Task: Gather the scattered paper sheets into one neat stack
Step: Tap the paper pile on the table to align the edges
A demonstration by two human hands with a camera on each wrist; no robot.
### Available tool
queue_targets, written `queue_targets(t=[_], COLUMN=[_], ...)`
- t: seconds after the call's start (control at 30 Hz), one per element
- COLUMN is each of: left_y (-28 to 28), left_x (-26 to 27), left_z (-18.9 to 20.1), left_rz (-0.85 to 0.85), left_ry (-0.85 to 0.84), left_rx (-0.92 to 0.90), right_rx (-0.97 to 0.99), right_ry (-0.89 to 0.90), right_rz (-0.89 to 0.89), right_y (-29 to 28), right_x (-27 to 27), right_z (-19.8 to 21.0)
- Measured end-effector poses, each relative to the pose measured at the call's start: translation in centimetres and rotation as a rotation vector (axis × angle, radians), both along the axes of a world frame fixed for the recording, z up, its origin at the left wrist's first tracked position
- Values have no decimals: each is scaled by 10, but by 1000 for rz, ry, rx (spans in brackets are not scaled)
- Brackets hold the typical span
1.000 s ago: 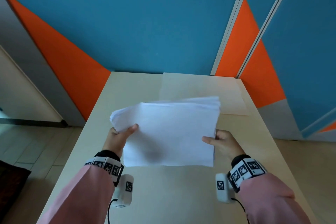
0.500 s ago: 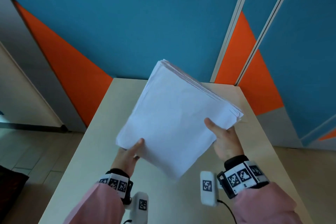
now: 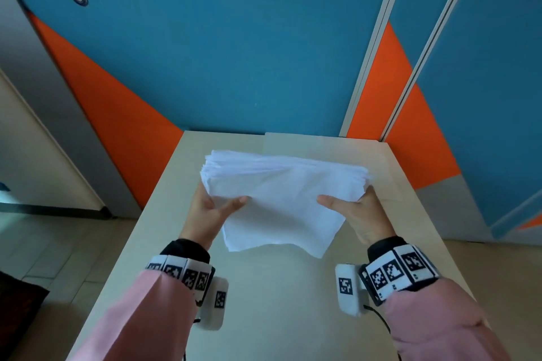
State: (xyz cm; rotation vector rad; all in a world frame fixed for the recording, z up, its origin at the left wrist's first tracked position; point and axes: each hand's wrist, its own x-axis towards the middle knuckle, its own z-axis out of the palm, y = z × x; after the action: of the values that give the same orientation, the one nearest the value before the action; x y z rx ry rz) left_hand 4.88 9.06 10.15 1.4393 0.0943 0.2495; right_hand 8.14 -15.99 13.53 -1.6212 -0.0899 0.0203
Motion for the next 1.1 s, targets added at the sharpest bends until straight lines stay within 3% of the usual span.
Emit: queue_targets(t=[0.17,0.33,0.47,0.6,0.73,0.87,0.97,1.1], left_y=[-13,-20,-15,-10,-11,-3,1,-11], left_x=[-3,4,3,1,-1,7,14,18], left_z=[-6,7,7,11,17,2,-12,-10], left_rz=[156,255,208,159,124,56,-56,-55], left_ry=[-142,-379,-386,-344,-318,-46,117,122], left_rx=[152,707,859,840,762,312,83,127], right_rx=[163,190,277,272,198,267,142,-49], right_ry=[-38,-119,-148,-155,-220,-161,-12,88], right_rz=[-65,-224,-362,-388,-291,-33,134,-49], right_y=[1,18,26,24,25,3,-10,-2], right_x=[-6,-9,-6,-5,-9,-8,-9,-9], right_z=[-9,3,6,3,5,-9,-28,-33])
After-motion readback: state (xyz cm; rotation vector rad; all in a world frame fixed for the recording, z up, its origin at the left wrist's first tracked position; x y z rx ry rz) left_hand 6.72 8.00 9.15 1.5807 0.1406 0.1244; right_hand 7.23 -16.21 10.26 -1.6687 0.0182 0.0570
